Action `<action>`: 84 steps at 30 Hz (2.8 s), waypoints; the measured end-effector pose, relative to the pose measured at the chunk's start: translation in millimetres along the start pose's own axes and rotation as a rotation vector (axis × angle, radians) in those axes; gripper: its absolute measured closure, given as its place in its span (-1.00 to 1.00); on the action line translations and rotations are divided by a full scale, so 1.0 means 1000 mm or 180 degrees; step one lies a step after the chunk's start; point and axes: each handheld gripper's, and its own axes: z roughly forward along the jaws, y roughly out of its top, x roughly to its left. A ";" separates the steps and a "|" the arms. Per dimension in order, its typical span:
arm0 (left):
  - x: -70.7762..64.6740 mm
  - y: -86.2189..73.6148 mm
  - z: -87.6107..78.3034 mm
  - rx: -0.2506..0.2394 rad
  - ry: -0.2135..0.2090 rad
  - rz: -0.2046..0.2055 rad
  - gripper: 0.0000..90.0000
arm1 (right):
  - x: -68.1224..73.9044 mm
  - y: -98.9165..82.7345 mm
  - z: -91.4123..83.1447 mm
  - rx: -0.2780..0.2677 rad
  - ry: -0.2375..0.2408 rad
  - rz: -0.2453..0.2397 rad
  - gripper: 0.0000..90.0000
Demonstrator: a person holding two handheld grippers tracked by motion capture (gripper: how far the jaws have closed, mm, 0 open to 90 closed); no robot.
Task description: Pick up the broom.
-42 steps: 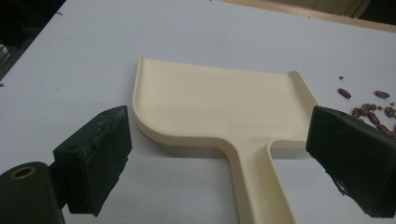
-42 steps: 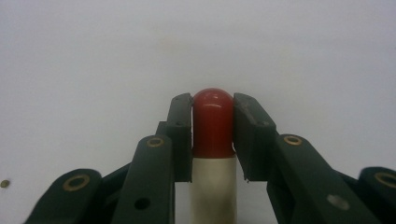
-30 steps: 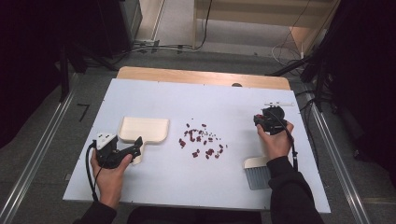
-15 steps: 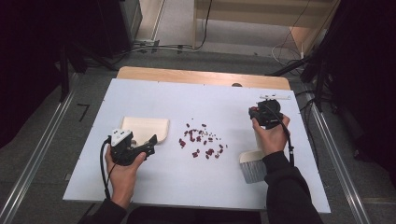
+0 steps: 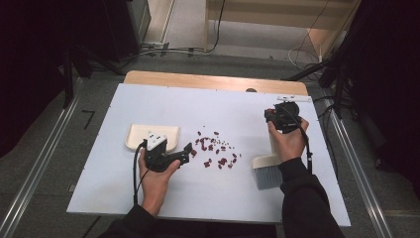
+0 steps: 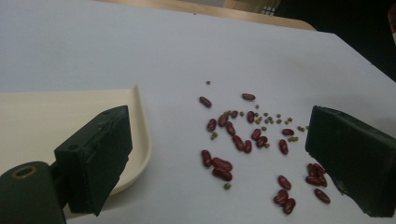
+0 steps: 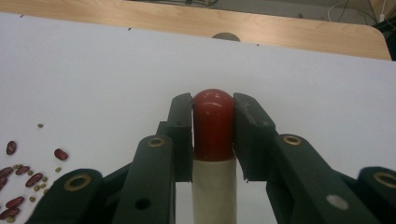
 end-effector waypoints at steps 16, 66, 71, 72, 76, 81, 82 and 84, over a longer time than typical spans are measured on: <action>-0.077 0.012 0.050 0.0158 -0.0458 0.0115 -0.68 | -0.008 0.002 -0.005 -0.0050 0.0015 0.0045 0.51; -0.203 0.029 0.149 0.0540 -0.1160 0.0053 0.11 | -0.016 0.000 -0.016 -0.0162 0.0063 0.0043 0.51; -0.206 0.027 0.153 0.0566 -0.1123 0.0035 0.19 | -0.016 0.000 -0.016 -0.0167 0.0061 0.0050 0.51; -0.206 0.026 0.154 0.0565 -0.1108 0.0030 0.19 | -0.016 0.000 -0.016 -0.0167 0.0061 0.0050 0.51; -0.211 0.026 0.153 0.0585 -0.1033 0.0029 0.27 | -0.016 0.000 -0.016 -0.0175 0.0054 0.0056 0.51; -0.219 0.027 0.153 0.0547 -0.0905 -0.0011 0.31 | -0.016 0.000 -0.016 -0.0189 0.0036 0.0049 0.51; -0.220 0.027 0.153 0.0534 -0.0878 -0.0010 0.34 | -0.016 0.000 -0.017 -0.0192 0.0032 0.0052 0.51; -0.222 0.027 0.151 0.0495 -0.0861 0.0006 0.40 | -0.016 -0.001 -0.017 -0.0201 0.0035 0.0050 0.51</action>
